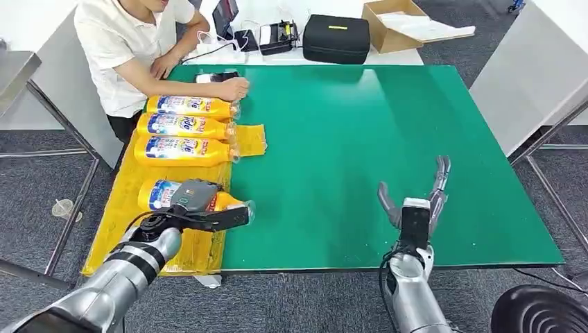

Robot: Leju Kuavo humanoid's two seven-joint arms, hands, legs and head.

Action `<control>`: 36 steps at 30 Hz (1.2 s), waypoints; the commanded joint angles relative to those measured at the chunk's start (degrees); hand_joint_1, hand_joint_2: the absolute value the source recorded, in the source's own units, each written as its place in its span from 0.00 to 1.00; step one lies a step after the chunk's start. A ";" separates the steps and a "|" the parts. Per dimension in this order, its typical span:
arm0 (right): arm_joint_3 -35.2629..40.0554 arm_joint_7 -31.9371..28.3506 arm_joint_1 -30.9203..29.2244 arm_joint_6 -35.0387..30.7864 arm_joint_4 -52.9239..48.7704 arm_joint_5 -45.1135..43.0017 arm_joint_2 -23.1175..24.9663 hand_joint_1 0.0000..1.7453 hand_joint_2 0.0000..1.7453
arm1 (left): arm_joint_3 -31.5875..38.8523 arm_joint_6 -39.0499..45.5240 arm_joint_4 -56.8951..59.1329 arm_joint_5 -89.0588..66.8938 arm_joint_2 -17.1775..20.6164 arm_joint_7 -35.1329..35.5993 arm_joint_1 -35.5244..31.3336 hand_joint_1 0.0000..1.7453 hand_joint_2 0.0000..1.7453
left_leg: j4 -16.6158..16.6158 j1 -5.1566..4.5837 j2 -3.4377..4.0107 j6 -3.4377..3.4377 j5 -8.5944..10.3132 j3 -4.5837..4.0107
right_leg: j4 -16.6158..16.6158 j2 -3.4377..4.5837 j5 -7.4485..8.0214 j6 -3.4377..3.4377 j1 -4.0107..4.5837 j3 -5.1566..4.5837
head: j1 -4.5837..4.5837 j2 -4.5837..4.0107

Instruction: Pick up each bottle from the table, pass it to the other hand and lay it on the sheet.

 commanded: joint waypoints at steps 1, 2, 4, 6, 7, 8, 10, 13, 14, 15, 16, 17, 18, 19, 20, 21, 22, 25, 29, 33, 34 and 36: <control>1.54 -0.09 -2.33 0.18 4.12 -0.53 0.22 0.00 1.00 | -2.93 -1.78 9.12 -0.18 -1.31 0.53 -2.64 0.74 1.00 | -0.02 0.02 0.10 0.00 -0.06 0.20 | -0.05 0.06 -0.02 -0.13 0.05 0.20 | 0.00 0.00; 1.54 -0.09 -2.33 0.18 4.12 -0.53 0.22 0.00 1.00 | -2.93 -1.78 9.12 -0.18 -1.31 0.53 -2.64 0.74 1.00 | 0.00 0.05 0.20 0.00 -0.12 0.32 | -0.06 0.12 -0.05 -0.21 0.09 0.32 | 0.00 0.00; 1.54 -0.09 -2.33 0.18 4.12 -0.53 0.22 0.00 1.00 | -2.93 -1.78 9.12 -0.18 -1.31 0.53 -2.64 0.74 1.00 | 0.00 0.03 0.24 0.01 -0.15 0.40 | -0.05 0.16 -0.07 -0.24 0.08 0.38 | 0.00 0.00; 1.53 -0.09 -2.34 -0.01 4.28 -0.60 0.17 0.00 1.00 | -2.37 -3.28 9.58 0.45 -1.58 0.75 -2.88 0.05 1.00 | 0.00 0.05 0.24 0.00 -0.16 0.43 | -0.06 0.15 -0.08 -0.25 0.10 0.43 | 0.00 0.00; 1.57 -0.09 -2.36 -0.06 4.28 -0.71 0.11 0.00 1.00 | -2.68 -5.05 9.99 0.33 -1.55 0.56 -3.20 0.08 1.00 | -0.03 0.03 0.15 0.00 -0.11 0.38 | -0.06 0.10 -0.06 -0.19 0.07 0.39 | 0.00 0.00; 1.80 -0.09 -2.49 -0.25 4.35 -0.72 -0.03 0.00 1.00 | -3.03 -6.35 10.07 0.17 -1.30 0.02 -3.36 0.00 1.00 | 0.00 0.06 0.19 -0.01 -0.17 0.50 | -0.06 0.11 -0.10 -0.27 0.11 0.52 | 0.00 0.00; 1.79 -0.09 -2.59 -0.51 4.32 -0.95 -0.22 0.00 1.00 | -2.62 -6.75 10.10 0.64 -1.28 -0.02 -3.10 0.00 1.00 | -0.04 0.00 0.11 0.00 -0.07 0.36 | -0.05 0.09 -0.03 -0.14 0.03 0.36 | 0.00 0.00; 1.77 -0.09 -2.76 -0.59 4.41 -1.10 -0.52 0.00 1.00 | -2.35 -8.26 10.29 1.20 -1.28 -0.41 -3.21 0.00 1.00 | -0.05 0.01 0.19 0.00 -0.11 0.47 | -0.08 0.16 -0.04 -0.19 0.05 0.46 | 0.00 0.00; 1.87 -0.09 -2.83 -0.67 4.47 -1.02 -0.58 0.00 1.00 | -1.78 -9.02 10.21 1.95 -1.35 -0.58 -3.29 0.00 1.00 | -0.02 0.04 0.26 0.00 -0.18 0.58 | -0.08 0.20 -0.08 -0.27 0.10 0.57 | 0.00 0.00; 1.91 -0.09 -2.84 -0.70 4.46 -1.01 -0.61 0.00 1.00 | -1.53 -9.67 10.18 2.37 -1.41 -0.82 -3.32 0.00 1.00 | -0.05 0.01 0.17 0.00 -0.11 0.48 | -0.07 0.14 -0.05 -0.19 0.05 0.47 | 0.00 0.00; 1.96 -0.09 -2.92 -0.84 4.62 -0.95 -0.51 0.00 1.00 | -1.18 -11.53 10.16 3.15 -1.35 -1.70 -3.74 0.00 1.00 | -0.05 0.00 0.10 0.00 -0.06 0.38 | -0.06 0.09 -0.02 -0.13 0.03 0.37 | 0.00 0.00; 2.09 -0.09 -2.92 -0.91 4.64 -0.92 -0.48 0.00 1.00 | -0.80 -12.46 9.87 3.85 -1.29 -2.21 -3.90 0.00 1.00 | -0.02 0.02 0.19 0.00 -0.12 0.49 | -0.06 0.14 -0.06 -0.21 0.07 0.48 | 0.00 0.00; 2.16 -0.09 -2.85 -1.03 4.55 -0.93 -0.44 0.00 1.00 | -0.55 -12.91 9.59 4.29 -1.23 -2.42 -4.00 0.00 1.00 | -0.04 0.00 0.13 0.00 -0.07 0.40 | -0.05 0.12 -0.02 -0.14 0.03 0.40 | 0.00 0.00; 2.28 -0.09 -2.78 -1.22 4.50 -0.93 -0.42 0.00 1.00 | -0.58 -14.05 9.11 4.74 -1.15 -3.14 -4.17 0.00 1.00 | -0.03 0.02 0.17 0.00 -0.09 0.42 | -0.06 0.14 -0.02 -0.17 0.06 0.41 | 0.00 0.00; 2.40 -0.09 -2.80 -1.38 4.56 -0.95 -0.40 0.00 1.00 | -0.68 -16.13 8.90 5.27 -0.98 -3.97 -4.68 0.00 1.00 | -0.03 0.01 0.11 0.00 -0.07 0.38 | -0.05 0.10 -0.02 -0.14 0.04 0.39 | 0.00 0.00; 2.40 -0.09 -2.80 -1.38 4.56 -0.95 -0.40 0.00 1.00 | -0.68 -16.13 8.90 5.27 -0.98 -3.97 -4.68 0.00 1.00 | 0.03 0.07 0.29 -0.01 -0.22 0.61 | -0.05 0.19 -0.11 -0.33 0.14 0.62 | 0.00 0.00; 2.40 -0.09 -2.80 -1.38 4.56 -0.95 -0.40 0.00 1.00 | -0.68 -16.13 8.90 5.27 -0.98 -3.97 -4.68 0.00 1.00 | -0.04 0.02 0.16 0.00 -0.09 0.45 | -0.07 0.14 -0.02 -0.18 0.05 0.46 | 0.00 0.00; 2.81 -0.09 -2.85 -1.59 4.50 -1.14 -0.29 0.00 1.00 | -2.03 -20.57 7.50 5.82 0.30 -6.27 -5.50 0.00 1.00 | -0.03 0.03 0.14 0.00 -0.10 0.49 | -0.06 0.12 -0.04 -0.21 0.07 0.52 | 0.00 0.00; 3.62 -0.09 -3.07 -2.15 4.41 -1.60 0.11 0.00 1.00 | -2.94 -26.10 4.29 9.67 2.95 -8.66 -5.40 0.00 1.00 | -0.02 0.02 0.22 -0.01 -0.12 0.57 | -0.04 0.19 -0.04 -0.24 0.06 0.57 | 0.00 0.00; 4.14 -0.09 -3.68 -2.40 5.25 -1.65 0.37 0.00 1.00 | -4.65 -28.56 2.43 10.30 4.97 -9.83 -6.11 0.00 1.00 | -0.01 0.06 0.30 -0.03 -0.14 0.68 | -0.03 0.25 -0.03 -0.29 0.11 0.67 | 0.00 0.00; 4.38 -0.09 -4.09 -2.59 5.57 -1.80 0.35 0.00 1.00 | -5.06 -28.98 1.78 11.12 5.47 -9.52 -6.44 0.00 1.00 | -0.03 0.02 0.15 -0.01 -0.07 0.60 | -0.03 0.14 -0.01 -0.17 0.05 0.61 | 0.00 0.00; 4.75 -0.09 -4.46 -3.02 5.67 -1.94 0.24 0.00 1.00 | -5.47 -29.07 0.87 12.77 5.82 -9.66 -6.82 0.00 1.00 | 0.01 0.08 0.44 -0.04 -0.17 0.74 | -0.02 0.36 -0.03 -0.36 0.15 0.69 | 0.00 0.00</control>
